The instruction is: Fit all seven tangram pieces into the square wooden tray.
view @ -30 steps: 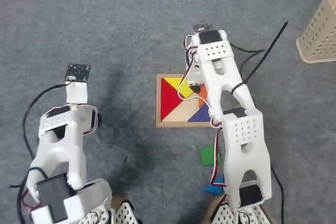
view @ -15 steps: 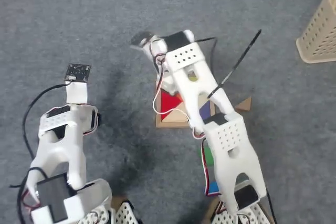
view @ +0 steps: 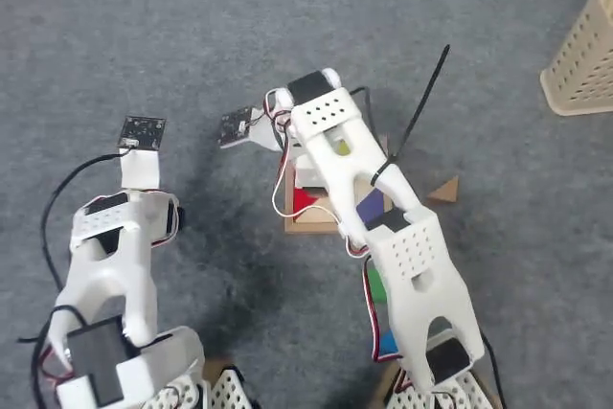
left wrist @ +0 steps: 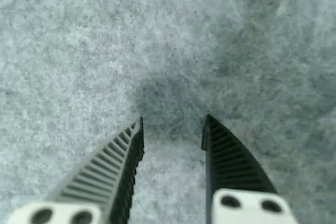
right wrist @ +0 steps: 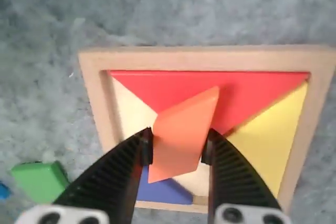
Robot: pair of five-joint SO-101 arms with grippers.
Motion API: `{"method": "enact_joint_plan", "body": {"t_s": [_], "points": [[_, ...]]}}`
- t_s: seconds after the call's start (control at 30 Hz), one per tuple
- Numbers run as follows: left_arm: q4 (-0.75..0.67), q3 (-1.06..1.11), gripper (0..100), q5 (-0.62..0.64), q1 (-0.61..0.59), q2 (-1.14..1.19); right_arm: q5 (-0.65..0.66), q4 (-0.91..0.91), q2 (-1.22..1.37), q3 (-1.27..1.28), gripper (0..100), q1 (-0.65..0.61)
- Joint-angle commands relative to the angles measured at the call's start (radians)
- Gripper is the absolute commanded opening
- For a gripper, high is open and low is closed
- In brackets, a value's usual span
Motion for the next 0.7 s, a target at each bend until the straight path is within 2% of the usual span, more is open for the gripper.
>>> {"method": "enact_joint_plan", "body": {"t_s": [0.0, 0.13, 0.3, 0.5, 0.67], "points": [[-0.017, -0.004, 18, -0.009, 0.003, -0.052, 0.032, 0.047, -0.021, -0.002, 14.8, -0.013], [-0.017, -0.004, 18, -0.009, 0.003, -0.052, 0.046, 0.045, -0.031, 0.046, 14.5, -0.031], [-0.017, -0.002, 18, -0.009, 0.003, -0.054, -0.110, 0.047, -0.073, 0.055, 14.3, -0.027], [-0.017, -0.002, 18, -0.009, 0.003, -0.054, 0.009, 0.042, -0.205, 0.245, 14.1, -0.056], [-0.017, -0.002, 18, -0.009, 0.003, -0.054, -0.018, -0.071, -0.358, 0.391, 8.6, -0.061]]}}
